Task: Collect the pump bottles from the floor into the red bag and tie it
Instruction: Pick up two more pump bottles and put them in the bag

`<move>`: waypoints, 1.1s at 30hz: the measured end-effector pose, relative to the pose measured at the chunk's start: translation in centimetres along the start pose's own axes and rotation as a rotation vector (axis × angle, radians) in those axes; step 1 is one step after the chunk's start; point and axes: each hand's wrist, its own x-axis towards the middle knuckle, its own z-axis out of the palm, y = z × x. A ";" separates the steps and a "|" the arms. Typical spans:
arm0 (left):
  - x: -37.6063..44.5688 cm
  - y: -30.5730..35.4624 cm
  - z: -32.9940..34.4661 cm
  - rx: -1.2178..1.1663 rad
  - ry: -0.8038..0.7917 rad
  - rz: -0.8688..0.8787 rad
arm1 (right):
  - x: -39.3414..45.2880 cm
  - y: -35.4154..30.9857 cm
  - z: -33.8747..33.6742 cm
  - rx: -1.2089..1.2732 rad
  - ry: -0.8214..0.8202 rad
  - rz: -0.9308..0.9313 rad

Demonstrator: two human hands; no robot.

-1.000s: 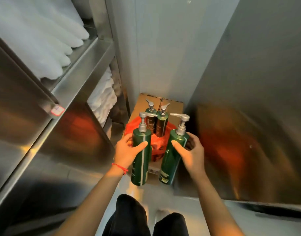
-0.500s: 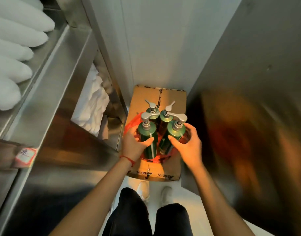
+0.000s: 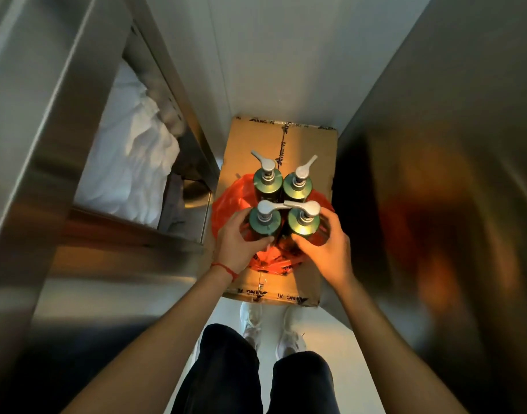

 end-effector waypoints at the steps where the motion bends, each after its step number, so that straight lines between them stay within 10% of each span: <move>1: 0.1 -0.2 0.1 -0.005 -0.002 0.007 | 0.1 0.3 0.1 -0.006 0.004 0.001; 33: -1.9 -0.4 -0.5 -0.041 0.014 -0.038 | -1.6 0.5 -0.4 -0.014 0.027 0.105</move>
